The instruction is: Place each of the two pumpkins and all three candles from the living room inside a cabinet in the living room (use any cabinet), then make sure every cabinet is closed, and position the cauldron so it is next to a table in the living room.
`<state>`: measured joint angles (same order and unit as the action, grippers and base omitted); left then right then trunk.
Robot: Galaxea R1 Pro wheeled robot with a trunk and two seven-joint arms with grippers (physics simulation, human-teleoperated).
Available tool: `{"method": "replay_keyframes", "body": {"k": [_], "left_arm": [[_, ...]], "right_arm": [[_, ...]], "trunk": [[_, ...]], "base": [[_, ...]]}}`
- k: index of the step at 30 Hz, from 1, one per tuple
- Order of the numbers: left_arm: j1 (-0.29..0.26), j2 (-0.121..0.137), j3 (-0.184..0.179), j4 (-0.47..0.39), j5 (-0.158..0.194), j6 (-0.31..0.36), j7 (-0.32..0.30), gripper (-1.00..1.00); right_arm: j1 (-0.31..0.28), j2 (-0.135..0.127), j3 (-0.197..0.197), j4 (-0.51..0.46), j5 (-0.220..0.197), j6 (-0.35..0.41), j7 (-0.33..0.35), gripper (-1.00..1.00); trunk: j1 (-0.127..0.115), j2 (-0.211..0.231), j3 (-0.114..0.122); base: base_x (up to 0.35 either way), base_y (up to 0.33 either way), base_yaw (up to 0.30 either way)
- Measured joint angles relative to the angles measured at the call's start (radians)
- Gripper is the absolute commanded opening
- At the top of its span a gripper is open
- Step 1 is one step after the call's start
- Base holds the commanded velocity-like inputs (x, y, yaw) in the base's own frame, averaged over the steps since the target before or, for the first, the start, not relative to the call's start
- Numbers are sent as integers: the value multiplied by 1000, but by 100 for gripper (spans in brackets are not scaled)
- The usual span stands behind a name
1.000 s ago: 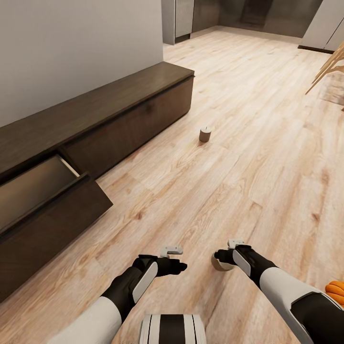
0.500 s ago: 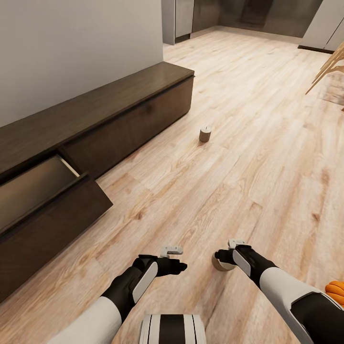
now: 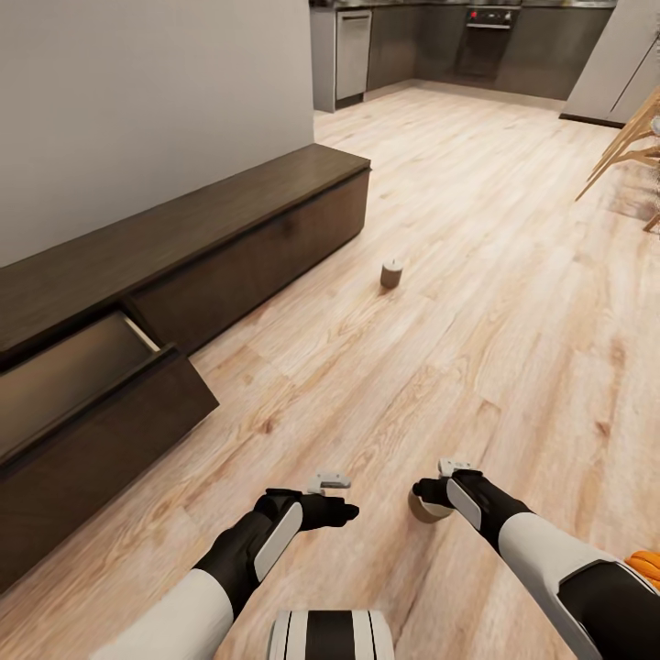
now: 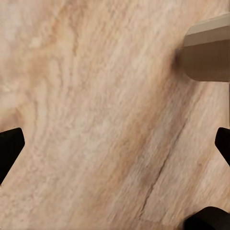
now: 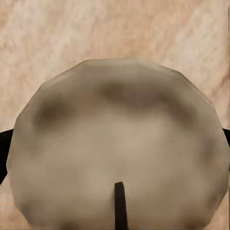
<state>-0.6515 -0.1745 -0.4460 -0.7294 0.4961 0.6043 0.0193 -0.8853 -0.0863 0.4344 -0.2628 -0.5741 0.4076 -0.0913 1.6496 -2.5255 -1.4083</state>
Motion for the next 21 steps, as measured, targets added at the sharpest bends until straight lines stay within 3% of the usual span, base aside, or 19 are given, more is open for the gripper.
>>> {"method": "replay_keyframes", "body": {"k": [16, 21], "left_arm": [[-17, 8, 7, 12, -1, 12, -1, 100], [-27, 12, 10, 13, -7, 15, 42, 100]], "right_arm": [[0, -4, -8, -11, 0, 3, -1, -100], [0, -6, -12, -13, -1, 5, -1, -100]], "trunk": [[-7, 4, 62], [-9, 5, 81]], "base": [[0, 0, 0], [0, 0, 0]]}}
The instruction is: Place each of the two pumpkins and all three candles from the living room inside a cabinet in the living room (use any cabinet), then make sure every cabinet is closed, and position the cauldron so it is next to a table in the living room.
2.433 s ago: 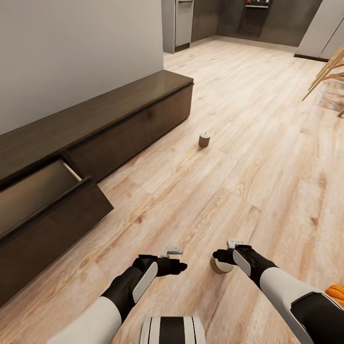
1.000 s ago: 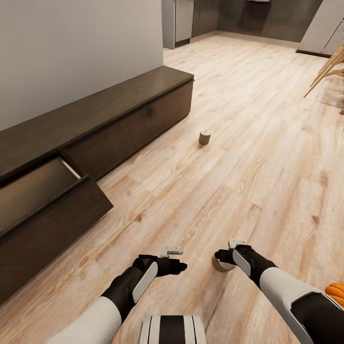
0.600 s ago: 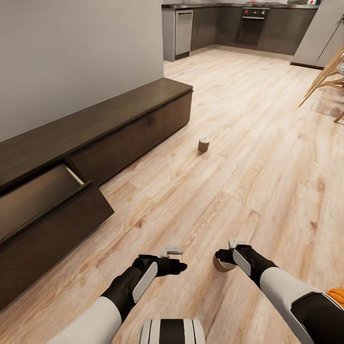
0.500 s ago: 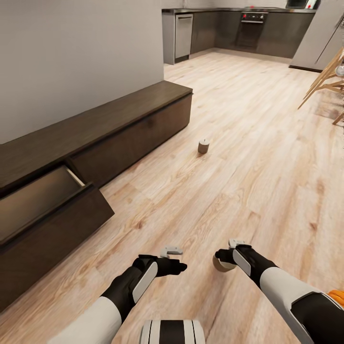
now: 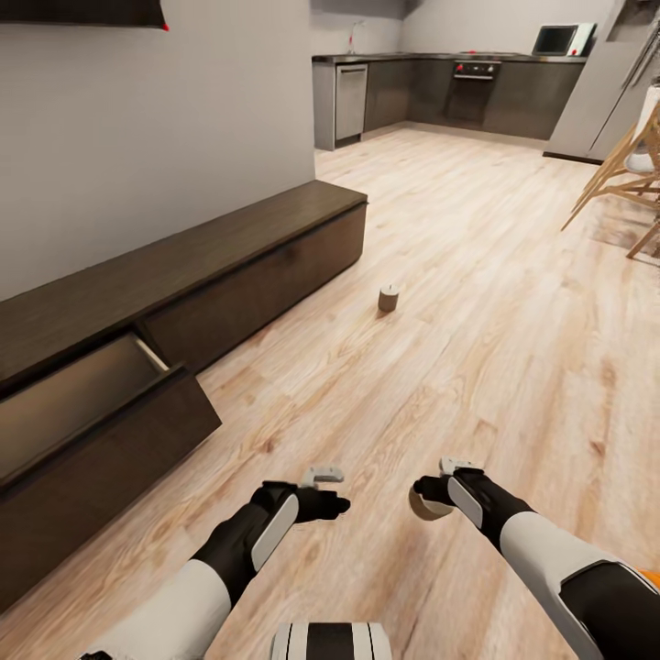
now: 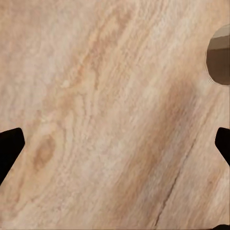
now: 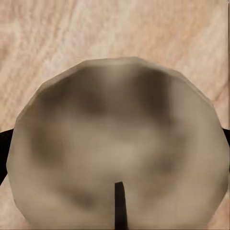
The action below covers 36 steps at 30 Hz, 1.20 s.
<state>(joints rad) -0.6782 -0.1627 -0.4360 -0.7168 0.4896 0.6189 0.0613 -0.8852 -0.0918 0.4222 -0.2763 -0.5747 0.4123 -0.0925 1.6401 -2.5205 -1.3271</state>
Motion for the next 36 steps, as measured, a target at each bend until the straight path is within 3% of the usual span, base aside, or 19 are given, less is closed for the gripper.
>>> {"method": "replay_keyframes", "body": {"k": [10, 18, 36], "left_arm": [[-1, 6, 8, 0, 1, 2, 7, 100], [-1, 7, 71, 4, 2, 2, 7, 100], [-1, 16, 76, 63, 2, 1, 7, 100]], "right_arm": [[0, -1, -2, -46, -6, 11, 1, -100], [0, -2, -2, -83, -8, 53, 3, -100], [0, -2, -1, -86, -7, 101, 2, -100]], "trunk": [[-5, 2, 39], [-8, 4, 70], [-16, 8, 139]], "base": [[0, 0, 0], [0, 0, 0], [0, 0, 0]]}}
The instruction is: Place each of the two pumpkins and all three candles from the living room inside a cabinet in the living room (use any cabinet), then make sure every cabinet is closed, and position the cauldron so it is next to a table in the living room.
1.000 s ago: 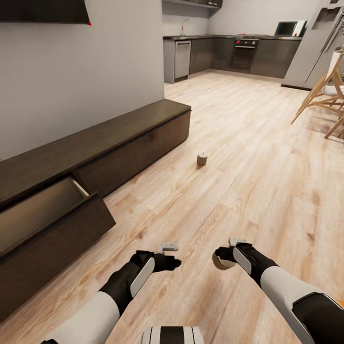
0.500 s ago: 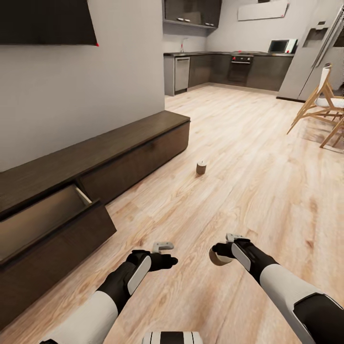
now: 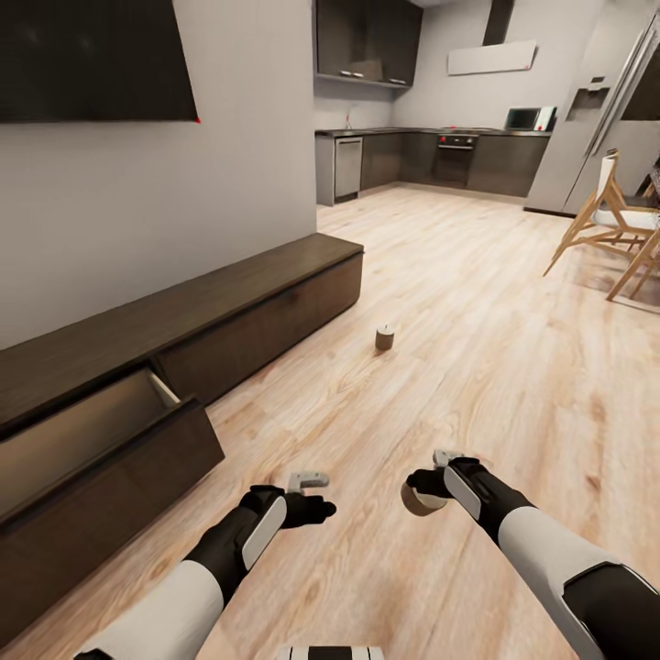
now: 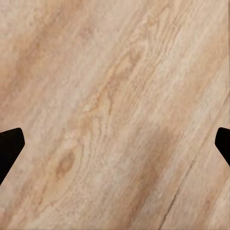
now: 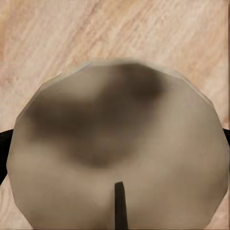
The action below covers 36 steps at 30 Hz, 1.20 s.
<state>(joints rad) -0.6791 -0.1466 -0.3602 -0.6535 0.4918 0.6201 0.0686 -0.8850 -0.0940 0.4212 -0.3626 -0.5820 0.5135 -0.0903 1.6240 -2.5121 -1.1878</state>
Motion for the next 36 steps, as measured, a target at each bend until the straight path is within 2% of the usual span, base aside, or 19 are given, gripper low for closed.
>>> {"method": "replay_keyframes", "body": {"k": [2, 20, 29, 36], "left_arm": [[0, 0, 0, 2, 0, 0, 1, 100], [0, 0, 1, 42, -1, -4, 11, 100], [0, 0, 2, 72, -1, -7, 13, 100], [0, 0, 1, 74, -1, -7, 13, 100]], "right_arm": [[0, 0, 0, 0, 0, 0, 0, -100], [0, 0, 0, 6, -1, 0, 2, -100], [0, 0, -1, 7, -1, -1, 1, -100], [0, 0, 0, 7, -2, -1, 1, -100]], "trunk": [[-1, 0, 8], [-1, 1, 8], [-1, 1, 8], [-1, 1, 8]], "base": [[0, 0, 0], [11, 0, 0], [296, -22, -9], [329, -86, -221]]}}
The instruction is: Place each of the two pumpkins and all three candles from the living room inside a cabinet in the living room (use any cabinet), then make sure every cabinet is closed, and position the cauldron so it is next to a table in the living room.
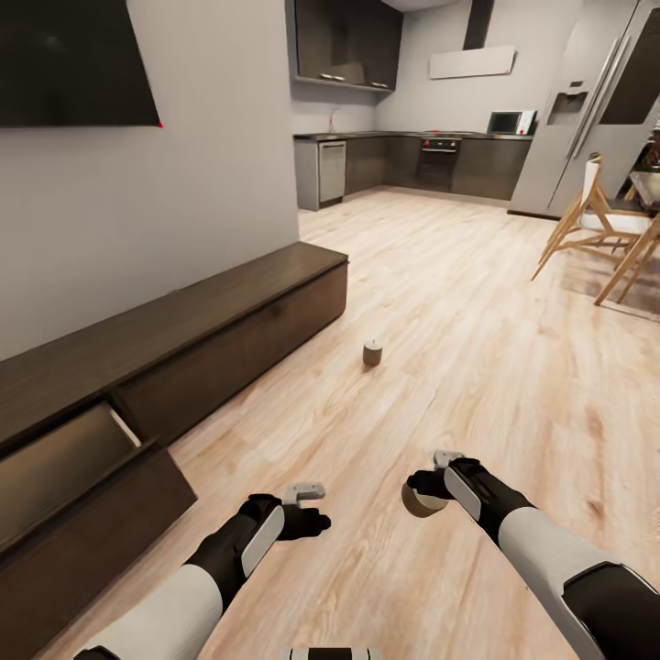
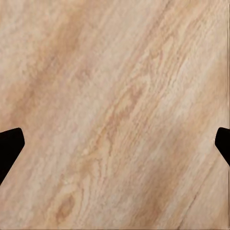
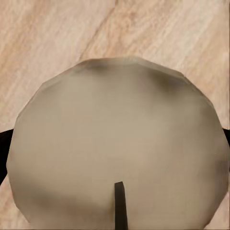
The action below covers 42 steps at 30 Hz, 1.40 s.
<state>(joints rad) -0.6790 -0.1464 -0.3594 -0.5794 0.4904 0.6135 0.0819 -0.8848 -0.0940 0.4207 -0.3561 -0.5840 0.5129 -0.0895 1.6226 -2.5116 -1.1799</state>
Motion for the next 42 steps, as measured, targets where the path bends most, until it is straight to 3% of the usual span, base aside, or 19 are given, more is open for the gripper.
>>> {"method": "replay_keyframes", "body": {"k": [12, 42], "left_arm": [[0, -1, 0, 1, -1, 0, 0, 100], [0, -1, 0, 7, -1, 0, 1, 100]], "right_arm": [[0, 0, 0, 0, 1, 0, 0, -100], [0, 0, 0, 0, 0, 0, 0, -100]], "trunk": [[0, 0, 0], [0, 0, 0]], "base": [[311, -176, -261], [327, -46, -6]]}}
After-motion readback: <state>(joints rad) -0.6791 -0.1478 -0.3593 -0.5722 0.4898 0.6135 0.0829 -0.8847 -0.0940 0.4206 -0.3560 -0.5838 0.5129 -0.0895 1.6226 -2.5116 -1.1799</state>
